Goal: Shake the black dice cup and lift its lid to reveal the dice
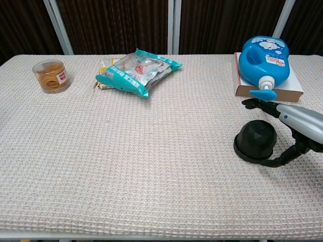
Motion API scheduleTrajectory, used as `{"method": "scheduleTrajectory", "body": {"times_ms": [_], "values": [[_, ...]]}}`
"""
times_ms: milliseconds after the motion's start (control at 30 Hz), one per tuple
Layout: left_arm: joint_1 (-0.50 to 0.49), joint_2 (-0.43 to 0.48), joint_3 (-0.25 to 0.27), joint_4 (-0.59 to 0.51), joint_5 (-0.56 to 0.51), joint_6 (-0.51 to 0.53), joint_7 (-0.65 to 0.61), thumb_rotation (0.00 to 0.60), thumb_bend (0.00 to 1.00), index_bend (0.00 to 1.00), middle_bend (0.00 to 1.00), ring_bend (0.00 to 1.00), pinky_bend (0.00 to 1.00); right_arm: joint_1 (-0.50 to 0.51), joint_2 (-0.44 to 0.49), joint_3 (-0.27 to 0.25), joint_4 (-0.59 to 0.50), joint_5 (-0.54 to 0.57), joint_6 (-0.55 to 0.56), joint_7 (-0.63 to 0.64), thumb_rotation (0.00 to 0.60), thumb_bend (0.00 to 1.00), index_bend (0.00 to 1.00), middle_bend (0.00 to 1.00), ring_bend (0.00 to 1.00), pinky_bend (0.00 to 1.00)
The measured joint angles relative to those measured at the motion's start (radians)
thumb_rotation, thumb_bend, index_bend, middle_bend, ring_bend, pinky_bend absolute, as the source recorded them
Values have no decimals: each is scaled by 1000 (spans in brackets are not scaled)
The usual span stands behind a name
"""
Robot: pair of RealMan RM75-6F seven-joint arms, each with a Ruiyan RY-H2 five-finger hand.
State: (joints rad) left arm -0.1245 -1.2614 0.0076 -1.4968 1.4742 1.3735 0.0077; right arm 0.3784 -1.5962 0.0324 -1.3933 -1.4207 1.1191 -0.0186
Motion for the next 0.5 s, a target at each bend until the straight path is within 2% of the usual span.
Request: {"method": "scheduleTrajectory", "body": {"times_ms": [267,500], "values": [[-1,1,0,-3,1,-2,1,600,175,92,73,0,192,-7,5,10,-12,24,3,-11,600,6,0,183,0,0],[0,4,-1,-5,2,1,0,600,175,92,74,0,192,-15,-14,26,-9,23,33,13,600,84,6,372,0,0]]}}
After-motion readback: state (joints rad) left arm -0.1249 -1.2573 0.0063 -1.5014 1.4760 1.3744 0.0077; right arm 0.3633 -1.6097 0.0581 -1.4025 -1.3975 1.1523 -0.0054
